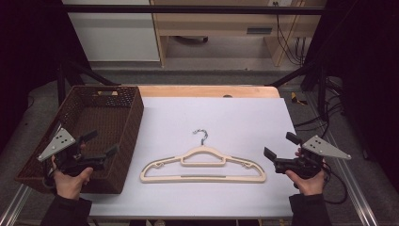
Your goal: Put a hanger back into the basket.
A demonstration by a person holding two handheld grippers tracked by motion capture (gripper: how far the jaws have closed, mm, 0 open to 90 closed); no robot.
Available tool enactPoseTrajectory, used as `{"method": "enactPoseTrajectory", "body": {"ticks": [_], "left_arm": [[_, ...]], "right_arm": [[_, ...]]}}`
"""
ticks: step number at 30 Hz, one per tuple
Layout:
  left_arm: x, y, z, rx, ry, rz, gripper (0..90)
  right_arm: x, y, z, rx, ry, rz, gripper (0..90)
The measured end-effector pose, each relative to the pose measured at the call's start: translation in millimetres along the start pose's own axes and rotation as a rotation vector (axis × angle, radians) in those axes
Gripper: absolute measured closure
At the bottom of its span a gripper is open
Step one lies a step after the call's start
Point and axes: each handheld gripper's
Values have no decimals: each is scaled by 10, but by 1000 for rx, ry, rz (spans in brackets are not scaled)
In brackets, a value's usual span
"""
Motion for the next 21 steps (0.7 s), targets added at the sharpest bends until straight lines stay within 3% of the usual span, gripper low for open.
{"method": "enactPoseTrajectory", "body": {"ticks": [6, 13, 17, 18, 19, 20, 21], "left_arm": [[13, 25, -7, -6, 0, -8, 28], [14, 51, -20, -11, 2, -7, 28], [15, 53, -14, -9, 10, 0, 28], [15, 56, -15, -9, 12, 0, 28], [15, 59, -16, -8, 13, 1, 28], [14, 58, -17, -9, 10, -3, 28], [13, 63, -24, -9, 12, 0, 28]], "right_arm": [[-15, 9, 63, -13, 43, -36, 7], [-57, 93, 257, -40, 119, -69, 11], [-48, 135, 413, -67, 185, -97, 23], [-23, 146, 507, -71, 223, -113, 31], [-23, 146, 507, -71, 223, -113, 31], [6, 165, 603, -88, 261, -120, 45], [6, 165, 603, -88, 261, -120, 45]]}}
Point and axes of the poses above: each handheld gripper's, and its own axes: z roughly forward along the jaws, x roughly out of its underside, y roughly to its left, and after that the axes turned 3 degrees about z, right-handed
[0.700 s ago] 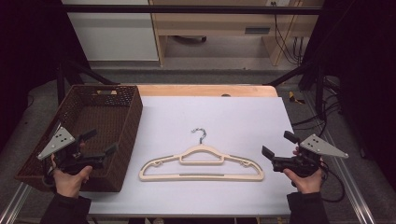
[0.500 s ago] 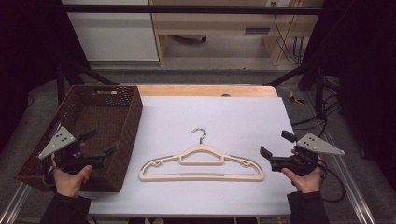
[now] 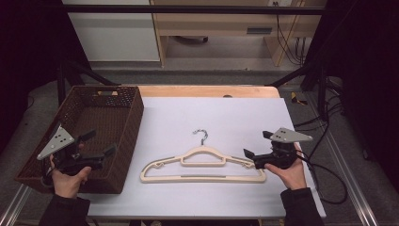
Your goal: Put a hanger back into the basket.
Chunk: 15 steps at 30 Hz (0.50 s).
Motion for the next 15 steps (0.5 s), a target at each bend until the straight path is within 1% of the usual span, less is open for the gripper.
{"method": "enactPoseTrajectory", "body": {"ticks": [1, 2, 4, 7, 8, 9, 11, 13, 15], "left_arm": [[-2, 3, -6, 0, 0, 1, 28], [-4, 6, -12, -1, -1, 2, 28], [-7, 12, -18, -2, -1, 3, 29], [-3, 12, -13, -1, 4, 5, 29], [-2, 11, -10, -1, 6, 5, 29], [-1, 10, -8, -1, 9, 8, 29], [0, 3, -1, -2, 9, 8, 29], [0, 3, 0, -1, 13, 14, 29], [0, -1, 4, 0, 16, 16, 30]], "right_arm": [[8, 21, 105, -13, 44, -9, 57], [8, 21, 105, -13, 44, -9, 57], [18, 31, 210, -30, 84, -25, 71], [37, 37, 360, -54, 122, -41, 91], [55, 42, 454, -60, 158, -49, 100], [55, 42, 454, -60, 158, -49, 100], [83, 46, 537, -63, 183, -56, 111], [120, 52, 610, -66, 218, -64, 119], [159, 56, 674, -70, 267, -77, 134]]}}
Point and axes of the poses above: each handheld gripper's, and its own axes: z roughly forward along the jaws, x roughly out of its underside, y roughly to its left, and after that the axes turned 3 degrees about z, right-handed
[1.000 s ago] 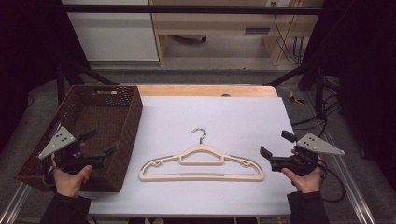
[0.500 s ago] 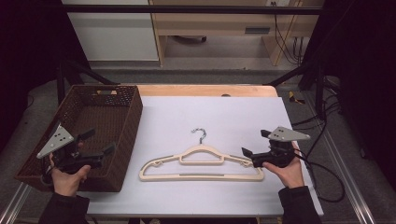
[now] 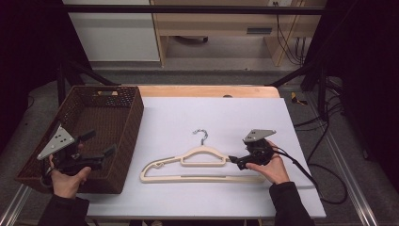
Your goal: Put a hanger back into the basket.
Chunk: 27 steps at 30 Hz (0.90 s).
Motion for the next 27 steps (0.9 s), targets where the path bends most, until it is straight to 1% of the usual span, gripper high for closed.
{"method": "enactPoseTrajectory", "body": {"ticks": [1, 2, 3, 4, 5, 6, 7, 8, 9, 10, 11, 12, 13, 14, 15, 17, 18, 21, 23, 24, 25, 27], "left_arm": [[0, -2, 3, 1, 1, 1, 31], [0, -6, 7, 3, 2, 2, 31], [1, -13, 14, 4, 1, 0, 31], [1, -13, 16, 5, 7, 7, 31], [0, -16, 20, 5, 8, 10, 31], [-1, -18, 21, 6, 9, 11, 31], [-1, -19, 23, 7, 9, 11, 31], [-1, -19, 25, 8, 9, 11, 32], [-1, -20, 27, 8, 9, 12, 32], [-1, -22, 30, 9, 10, 12, 32], [0, -25, 34, 8, 10, 12, 32], [2, -25, 42, 10, 13, 15, 32], [2, -25, 42, 10, 13, 15, 32], [3, -26, 46, 10, 15, 16, 32], [5, -25, 52, 12, 17, 16, 33], [5, -26, 54, 11, 18, 17, 33], [5, -26, 56, 12, 19, 18, 33], [3, -33, 63, 15, 20, 21, 34], [1, -35, 63, 15, 21, 23, 35], [0, -37, 65, 16, 22, 23, 36], [1, -39, 67, 17, 23, 24, 36], [4, -45, 75, 18, 25, 26, 37]], "right_arm": [[26, -14, 64, -9, 33, -13, 185], [26, -14, 64, -9, 33, -13, 185], [39, -23, 92, -16, 52, -15, 214], [53, -31, 115, -14, 70, -24, 243], [76, -48, 160, -26, 107, -24, 298], [85, -54, 184, -30, 121, -28, 319], [85, -54, 184, -30, 121, -28, 319], [91, -48, 205, -32, 138, -17, 340], [96, -52, 229, -29, 150, -25, 375], [106, -57, 272, -32, 171, -44, 425], [107, -57, 286, -32, 181, -45, 453], [111, -67, 302, -42, 187, -54, 479], [111, -67, 302, -42, 187, -54, 479], [117, -75, 329, -47, 197, -65, 514], [120, -73, 343, -52, 204, -62, 535], [122, -68, 350, -48, 209, -62, 549], [130, -71, 370, -48, 217, -73, 584], [135, -73, 377, -62, 233, -85, 610], [138, -69, 384, -64, 224, -83, 614], [139, -70, 377, -68, 223, -88, 644], [139, -70, 377, -68, 223, -88, 644], [137, -82, 375, -49, 217, -112, 687]]}}
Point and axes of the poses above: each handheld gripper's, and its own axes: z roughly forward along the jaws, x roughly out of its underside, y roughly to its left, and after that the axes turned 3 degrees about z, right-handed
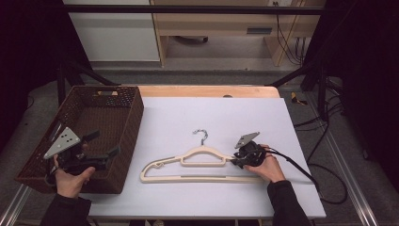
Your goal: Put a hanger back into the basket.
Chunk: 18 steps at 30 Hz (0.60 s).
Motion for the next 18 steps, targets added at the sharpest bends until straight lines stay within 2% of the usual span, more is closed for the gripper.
{"method": "enactPoseTrajectory", "body": {"ticks": [4, 7, 10, 11, 18], "left_arm": [[3, -2, 8, 1, 2, 0, 39], [4, -4, 6, 0, 4, 2, 39], [0, -2, -2, -1, 0, 0, 39], [0, -2, -5, -1, 1, 0, 40], [-13, -22, -9, 0, 0, 6, 41]], "right_arm": [[8, -6, -20, -12, 1, -30, 708], [9, 4, -27, -5, 3, -32, 712], [15, -6, -67, -13, 12, -60, 720], [14, 7, -76, -6, 6, -47, 720], [-3, 20, -211, -23, -15, -50, 734]]}}
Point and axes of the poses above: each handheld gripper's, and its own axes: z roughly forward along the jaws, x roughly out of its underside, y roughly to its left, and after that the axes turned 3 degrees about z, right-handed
